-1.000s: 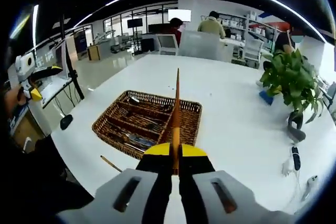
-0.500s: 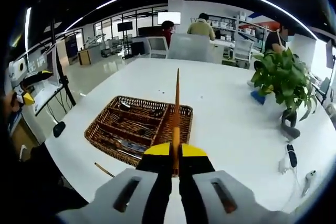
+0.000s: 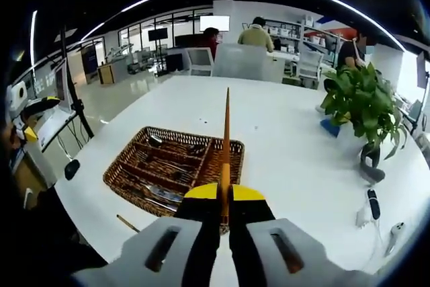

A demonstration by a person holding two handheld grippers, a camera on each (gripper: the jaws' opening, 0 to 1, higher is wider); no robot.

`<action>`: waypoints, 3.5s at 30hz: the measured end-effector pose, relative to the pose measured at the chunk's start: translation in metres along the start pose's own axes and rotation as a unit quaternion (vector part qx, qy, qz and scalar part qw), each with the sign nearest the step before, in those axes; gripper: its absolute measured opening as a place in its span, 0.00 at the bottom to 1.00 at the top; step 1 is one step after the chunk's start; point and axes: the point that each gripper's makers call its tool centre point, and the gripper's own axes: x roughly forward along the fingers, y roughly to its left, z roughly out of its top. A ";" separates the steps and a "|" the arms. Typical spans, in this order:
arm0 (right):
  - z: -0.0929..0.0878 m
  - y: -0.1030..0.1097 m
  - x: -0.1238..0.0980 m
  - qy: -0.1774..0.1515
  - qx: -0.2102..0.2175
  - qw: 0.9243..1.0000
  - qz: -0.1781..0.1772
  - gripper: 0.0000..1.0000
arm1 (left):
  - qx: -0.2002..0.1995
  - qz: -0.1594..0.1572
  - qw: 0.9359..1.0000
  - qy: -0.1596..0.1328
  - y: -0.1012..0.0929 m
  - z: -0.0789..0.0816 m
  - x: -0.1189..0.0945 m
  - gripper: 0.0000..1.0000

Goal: Arrange the knives, forks, and spoons in their matching storage slots by inserting each utensil handle-first until every utensil is classified and aligned in the correct compartment

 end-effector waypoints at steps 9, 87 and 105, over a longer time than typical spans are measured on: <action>-0.010 0.002 0.014 0.011 -0.001 1.000 0.000 0.00 | 0.000 0.001 1.000 0.003 0.003 0.001 0.000 1.00; -0.118 0.041 0.145 0.142 -0.036 0.988 0.052 0.18 | -0.008 0.035 0.999 0.022 0.013 -0.016 -0.029 1.00; -0.053 0.019 0.075 0.019 -0.090 0.990 0.105 0.99 | 0.017 -0.009 1.000 0.013 -0.010 -0.010 0.009 1.00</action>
